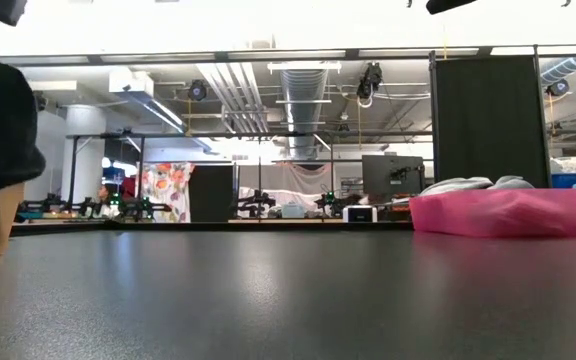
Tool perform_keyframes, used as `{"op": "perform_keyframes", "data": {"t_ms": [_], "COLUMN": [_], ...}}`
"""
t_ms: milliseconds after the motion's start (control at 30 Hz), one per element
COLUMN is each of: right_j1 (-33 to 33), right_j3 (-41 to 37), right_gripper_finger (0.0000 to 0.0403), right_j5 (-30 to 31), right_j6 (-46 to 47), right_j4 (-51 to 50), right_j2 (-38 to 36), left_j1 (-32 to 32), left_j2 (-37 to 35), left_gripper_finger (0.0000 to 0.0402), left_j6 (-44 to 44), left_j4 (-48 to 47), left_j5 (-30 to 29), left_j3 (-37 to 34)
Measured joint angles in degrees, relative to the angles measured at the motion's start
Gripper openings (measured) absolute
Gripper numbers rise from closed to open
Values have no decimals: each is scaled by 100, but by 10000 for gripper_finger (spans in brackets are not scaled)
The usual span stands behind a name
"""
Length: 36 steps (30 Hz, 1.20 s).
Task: Sort towels by color in basket
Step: Put the black kitchen towel into the orange bin
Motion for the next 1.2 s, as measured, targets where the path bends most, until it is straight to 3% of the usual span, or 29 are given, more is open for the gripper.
{"op": "perform_keyframes", "data": {"t_ms": [300, 700, 833, 1200], "right_j1": [0, 0, 0, 0], "right_j3": [-35, -36, -37, -59], "right_gripper_finger": [235, 229, 229, 243], "right_j5": [0, -2, -2, -11], "right_j6": [1, -1, -2, -23], "right_j4": [14, 60, 68, 94], "right_j2": [0, 0, 0, -2], "left_j1": [-3, 0, -11, -27], "left_j2": [-11, -11, -11, 28], "left_gripper_finger": [0, 6, 42, 197], "left_j6": [-539, -762, -771, -740], "left_j4": [204, 210, -63, -737], "left_j5": [1120, 1326, 1432, 1529], "left_j3": [-475, -485, -317, 364]}}
